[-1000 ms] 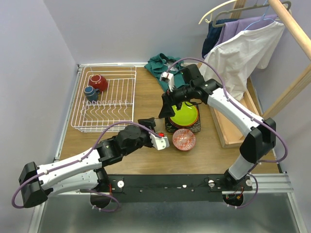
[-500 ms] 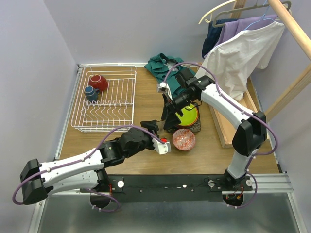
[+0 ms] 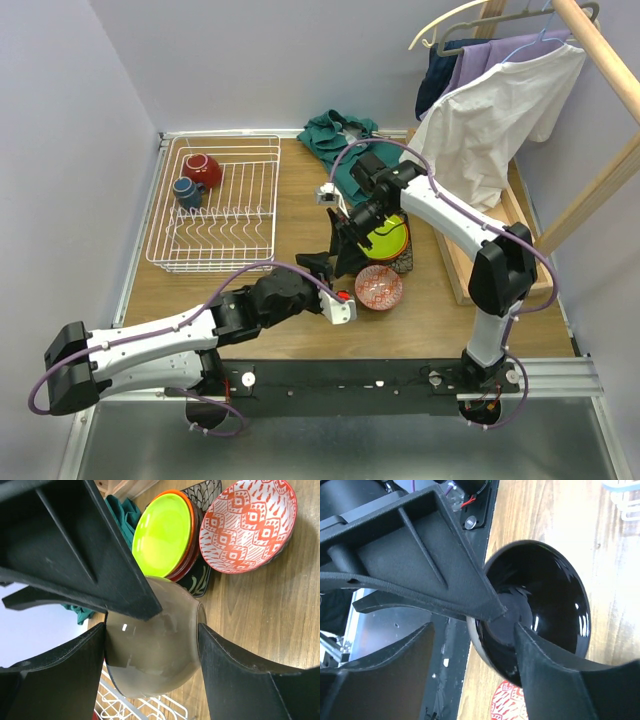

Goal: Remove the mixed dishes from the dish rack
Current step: Place the bowl at the center of the board.

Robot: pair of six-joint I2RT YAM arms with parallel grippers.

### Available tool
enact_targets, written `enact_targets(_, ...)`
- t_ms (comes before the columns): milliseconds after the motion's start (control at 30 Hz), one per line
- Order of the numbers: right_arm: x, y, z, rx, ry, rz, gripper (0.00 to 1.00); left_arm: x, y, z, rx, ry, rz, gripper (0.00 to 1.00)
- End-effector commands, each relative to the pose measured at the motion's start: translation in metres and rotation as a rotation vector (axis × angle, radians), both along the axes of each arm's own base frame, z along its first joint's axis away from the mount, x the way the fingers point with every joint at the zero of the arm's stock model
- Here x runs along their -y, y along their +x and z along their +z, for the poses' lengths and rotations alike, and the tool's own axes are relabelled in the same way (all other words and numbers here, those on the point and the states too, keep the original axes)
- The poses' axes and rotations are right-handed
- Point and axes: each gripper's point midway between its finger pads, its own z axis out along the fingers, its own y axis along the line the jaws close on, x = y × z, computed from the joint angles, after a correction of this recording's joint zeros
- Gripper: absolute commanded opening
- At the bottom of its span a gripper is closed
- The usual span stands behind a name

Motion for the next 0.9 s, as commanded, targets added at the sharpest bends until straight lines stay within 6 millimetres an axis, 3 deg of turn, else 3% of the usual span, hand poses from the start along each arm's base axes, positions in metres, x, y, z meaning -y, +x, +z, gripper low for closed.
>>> enact_targets(0,-0.003,-0.013,0.004,-0.046,0.010,0.048,0.63,0.011,0.009,0.048,0.083,-0.139,0.017,0.23)
enact_targets(67,-0.002,-0.014,0.003,-0.052,0.005,0.048,0.54,0.009,0.009,0.045,0.073,-0.141,0.026,0.23)
enact_targets(200,-0.002,-0.016,0.003,-0.056,0.007,0.053,0.24,0.005,0.008,0.040,0.053,-0.146,0.045,0.24)
enact_targets(367,-0.002,-0.017,0.004,-0.063,0.016,0.063,0.03,-0.001,0.008,0.031,0.025,-0.152,0.072,0.30)
enact_targets(433,-0.002,-0.017,0.003,-0.063,0.011,0.063,0.01,-0.005,0.009,0.026,0.011,-0.150,0.095,0.36)
enact_targets(533,-0.003,-0.013,0.003,-0.049,0.005,0.053,0.01,-0.013,0.011,0.020,-0.022,-0.168,0.149,0.52)
enact_targets(567,-0.004,-0.011,0.003,-0.046,0.002,0.047,0.01,-0.015,0.011,0.018,-0.031,-0.174,0.166,0.64)
enact_targets(633,-0.007,-0.005,0.002,-0.025,-0.011,0.016,0.01,-0.022,0.013,0.013,-0.072,-0.196,0.222,0.76)
enact_targets(667,-0.008,-0.001,0.001,-0.014,-0.018,0.001,0.01,-0.024,0.013,0.013,-0.083,-0.206,0.241,0.87)
enact_targets(767,-0.014,0.019,-0.004,0.054,-0.055,-0.103,0.01,-0.035,0.015,0.013,-0.149,-0.247,0.333,0.99)
enact_targets(800,-0.021,0.035,-0.003,0.103,-0.052,-0.166,0.01,-0.042,0.015,0.011,-0.166,-0.238,0.357,0.99)
enact_targets(867,-0.023,0.045,-0.003,0.141,-0.051,-0.221,0.01,-0.047,0.016,0.019,-0.200,-0.278,0.394,0.99)
